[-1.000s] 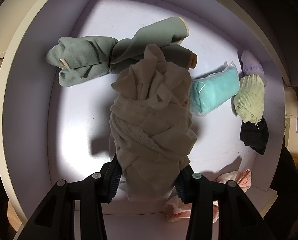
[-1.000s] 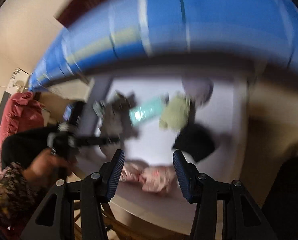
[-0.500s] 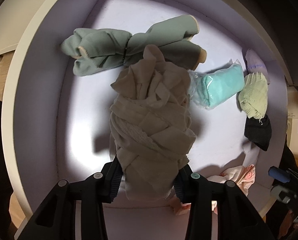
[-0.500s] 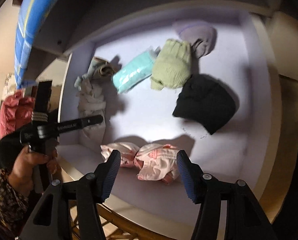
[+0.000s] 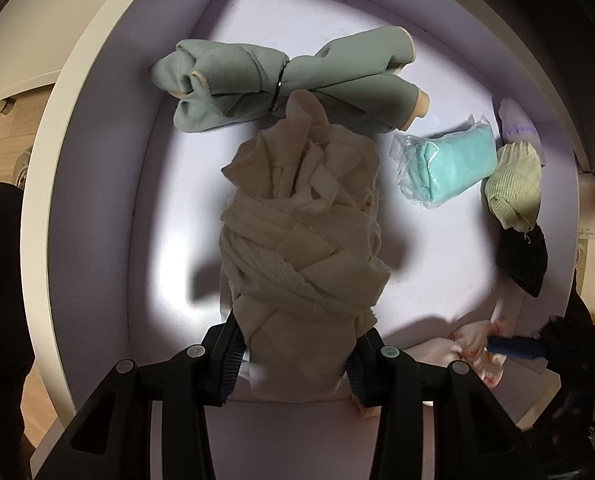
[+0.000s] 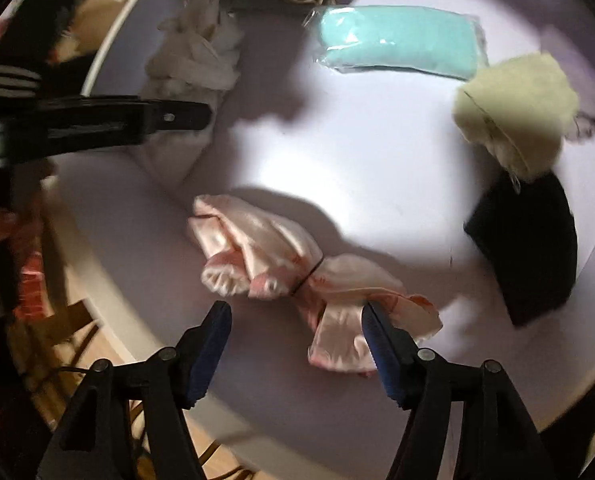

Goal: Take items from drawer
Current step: 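Grasp the pink garment in the drawer with the right gripper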

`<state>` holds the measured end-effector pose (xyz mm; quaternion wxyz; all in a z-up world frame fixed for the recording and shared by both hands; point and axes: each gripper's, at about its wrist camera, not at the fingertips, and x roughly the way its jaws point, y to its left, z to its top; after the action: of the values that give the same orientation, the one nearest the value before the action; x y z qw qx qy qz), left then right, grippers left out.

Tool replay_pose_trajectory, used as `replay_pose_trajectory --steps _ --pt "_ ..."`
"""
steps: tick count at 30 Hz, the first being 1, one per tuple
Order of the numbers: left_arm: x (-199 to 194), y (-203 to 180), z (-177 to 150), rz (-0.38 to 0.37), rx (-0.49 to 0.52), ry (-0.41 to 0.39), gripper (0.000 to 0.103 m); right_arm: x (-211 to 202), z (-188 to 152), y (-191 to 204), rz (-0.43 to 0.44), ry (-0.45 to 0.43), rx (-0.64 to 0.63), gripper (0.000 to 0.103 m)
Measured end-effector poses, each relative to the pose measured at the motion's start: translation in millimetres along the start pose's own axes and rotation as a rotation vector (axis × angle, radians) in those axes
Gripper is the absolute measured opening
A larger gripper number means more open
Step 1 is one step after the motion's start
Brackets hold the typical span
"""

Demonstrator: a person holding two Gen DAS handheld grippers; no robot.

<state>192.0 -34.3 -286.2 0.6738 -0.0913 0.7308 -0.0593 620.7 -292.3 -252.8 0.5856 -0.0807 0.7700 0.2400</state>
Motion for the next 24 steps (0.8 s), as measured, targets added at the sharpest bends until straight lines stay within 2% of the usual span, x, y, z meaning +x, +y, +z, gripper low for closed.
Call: replay_pose_trajectory --steps 1,4,7,10,15,21,24 --pt "0.2 -1.6 1.2 0.002 0.002 0.001 0.043 1.6 2.0 -1.8 -0.012 -0.001 0.015 0.069" --pt "-0.3 -0.6 4.5 0.004 0.004 0.002 0.043 -6.0 5.7 -18.0 -0.070 -0.076 0.107 0.068" --pt "-0.1 -1.4 5.3 0.006 0.006 0.002 0.043 -21.7 -0.6 -40.9 -0.020 -0.152 0.207 0.068" --pt "-1.3 0.0 8.1 0.004 0.006 -0.001 0.043 -32.7 -8.1 -45.8 -0.020 -0.193 0.165 0.069" --pt "1.3 1.3 3.7 0.006 0.014 0.001 0.043 -24.7 -5.5 -27.5 -0.014 -0.157 0.025 0.069" --pt "3.7 4.6 3.6 0.005 0.013 0.001 0.043 1.7 4.8 -8.9 -0.053 -0.087 -0.024 0.069" --pt "3.8 3.4 3.8 0.011 0.022 -0.001 0.043 9.0 6.9 -9.3 -0.066 -0.081 0.002 0.059"
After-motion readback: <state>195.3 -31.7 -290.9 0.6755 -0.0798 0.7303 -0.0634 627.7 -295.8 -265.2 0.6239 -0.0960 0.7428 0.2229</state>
